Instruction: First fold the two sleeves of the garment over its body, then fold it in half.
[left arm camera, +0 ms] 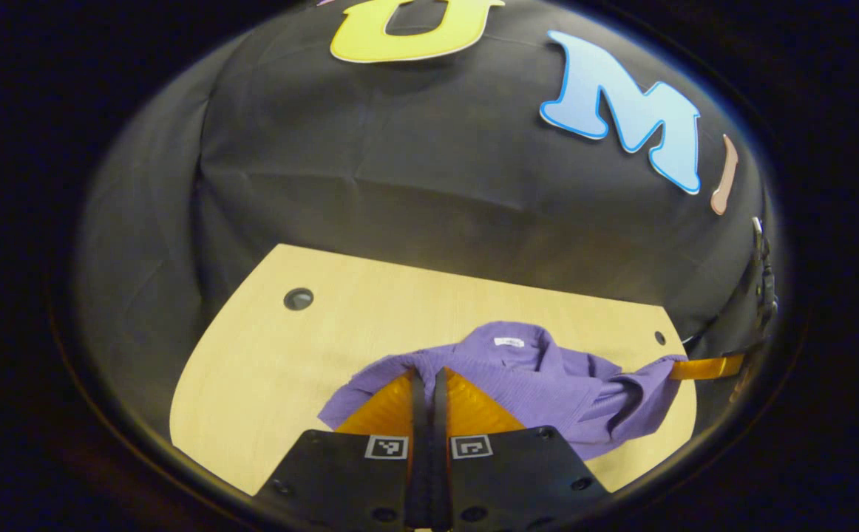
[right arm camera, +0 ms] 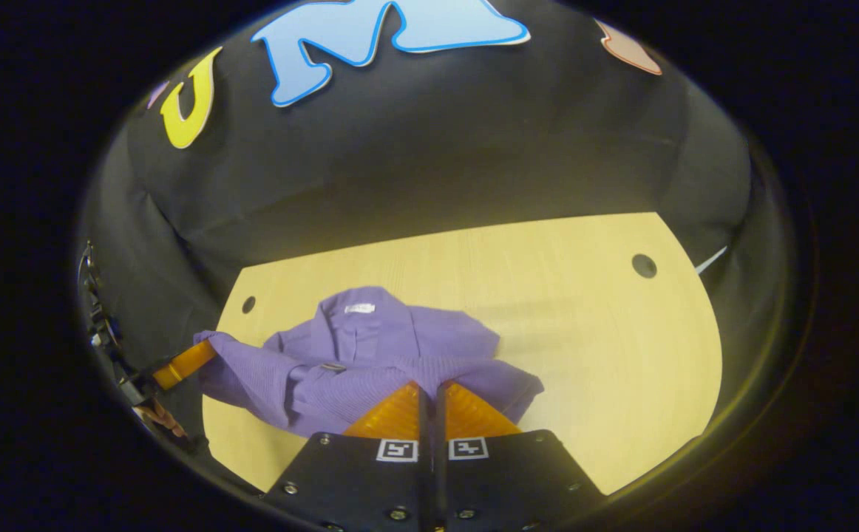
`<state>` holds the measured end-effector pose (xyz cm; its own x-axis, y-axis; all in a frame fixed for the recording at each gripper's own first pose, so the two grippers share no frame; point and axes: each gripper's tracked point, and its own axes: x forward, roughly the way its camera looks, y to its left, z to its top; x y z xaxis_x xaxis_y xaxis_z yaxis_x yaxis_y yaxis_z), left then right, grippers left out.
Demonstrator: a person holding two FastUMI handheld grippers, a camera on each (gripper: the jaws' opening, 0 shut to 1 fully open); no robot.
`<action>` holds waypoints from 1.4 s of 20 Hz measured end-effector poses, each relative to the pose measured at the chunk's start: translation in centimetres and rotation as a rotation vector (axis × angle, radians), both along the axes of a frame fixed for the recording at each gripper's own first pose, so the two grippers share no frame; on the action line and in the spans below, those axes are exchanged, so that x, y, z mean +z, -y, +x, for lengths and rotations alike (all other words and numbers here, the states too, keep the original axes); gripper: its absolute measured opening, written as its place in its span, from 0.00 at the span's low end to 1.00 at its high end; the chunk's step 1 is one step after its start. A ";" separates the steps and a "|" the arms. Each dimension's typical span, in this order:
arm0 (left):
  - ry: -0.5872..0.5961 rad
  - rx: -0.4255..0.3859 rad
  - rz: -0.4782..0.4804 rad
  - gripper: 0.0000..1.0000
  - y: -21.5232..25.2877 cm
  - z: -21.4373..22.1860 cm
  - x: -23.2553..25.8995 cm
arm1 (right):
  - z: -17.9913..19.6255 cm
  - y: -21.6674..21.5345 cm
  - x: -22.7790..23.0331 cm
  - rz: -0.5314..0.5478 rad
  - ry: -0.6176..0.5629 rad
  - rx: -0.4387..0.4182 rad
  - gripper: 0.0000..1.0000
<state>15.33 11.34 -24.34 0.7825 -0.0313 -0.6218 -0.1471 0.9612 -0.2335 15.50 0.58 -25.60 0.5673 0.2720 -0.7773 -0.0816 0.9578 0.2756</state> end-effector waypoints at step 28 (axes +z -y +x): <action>-0.075 0.005 0.053 0.28 -1.7 10.4 -16.6 | 11.4 -2.6 -15.9 0.005 -0.045 -0.089 0.10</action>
<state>25.68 13.09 -40.90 0.7341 0.0069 -0.6790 -0.1672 0.9710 -0.1709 26.89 3.17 -41.55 0.5536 0.2261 -0.8015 0.0161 0.9593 0.2818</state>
